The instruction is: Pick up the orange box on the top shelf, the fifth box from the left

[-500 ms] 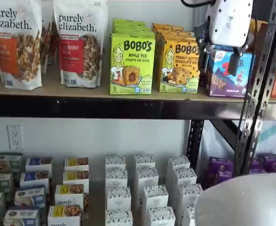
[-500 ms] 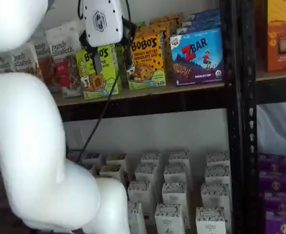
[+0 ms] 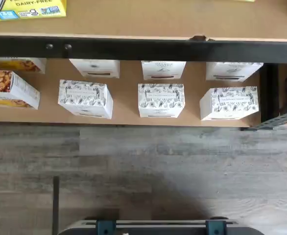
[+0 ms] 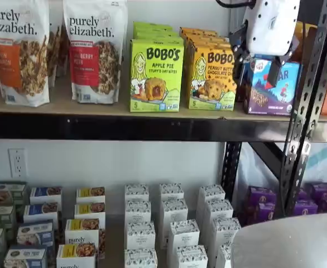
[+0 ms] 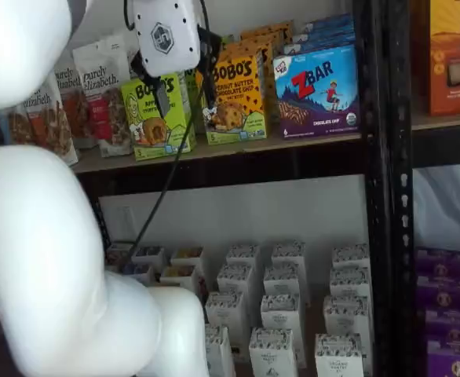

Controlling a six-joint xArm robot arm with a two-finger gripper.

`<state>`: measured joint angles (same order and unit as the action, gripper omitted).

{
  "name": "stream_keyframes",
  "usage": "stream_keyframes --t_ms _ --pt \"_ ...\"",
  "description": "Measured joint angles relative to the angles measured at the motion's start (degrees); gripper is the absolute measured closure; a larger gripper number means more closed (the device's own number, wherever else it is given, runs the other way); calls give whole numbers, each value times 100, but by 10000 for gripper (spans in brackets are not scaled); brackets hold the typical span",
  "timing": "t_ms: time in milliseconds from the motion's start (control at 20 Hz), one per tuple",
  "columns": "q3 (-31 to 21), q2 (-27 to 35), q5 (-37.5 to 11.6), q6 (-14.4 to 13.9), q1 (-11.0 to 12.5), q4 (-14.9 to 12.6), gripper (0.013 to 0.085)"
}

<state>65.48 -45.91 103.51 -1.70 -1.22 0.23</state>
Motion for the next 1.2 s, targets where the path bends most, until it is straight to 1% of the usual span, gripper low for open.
stream_keyframes --t_ms 100,200,350,450,600,700,1000,1100,1200 --pt "-18 10 -59 9 8 -6 130" --pt "-27 36 -220 72 89 41 130" --pt "30 120 -604 109 116 -35 130" --pt "158 261 -786 150 164 -31 130" --pt "423 551 -1028 244 274 61 130" --pt "707 849 -1197 358 401 210 130" --pt "1314 1484 -1485 609 658 451 130" --pt "1441 1655 -1605 644 685 458 130" --pt "1460 1739 -1757 649 680 482 130"
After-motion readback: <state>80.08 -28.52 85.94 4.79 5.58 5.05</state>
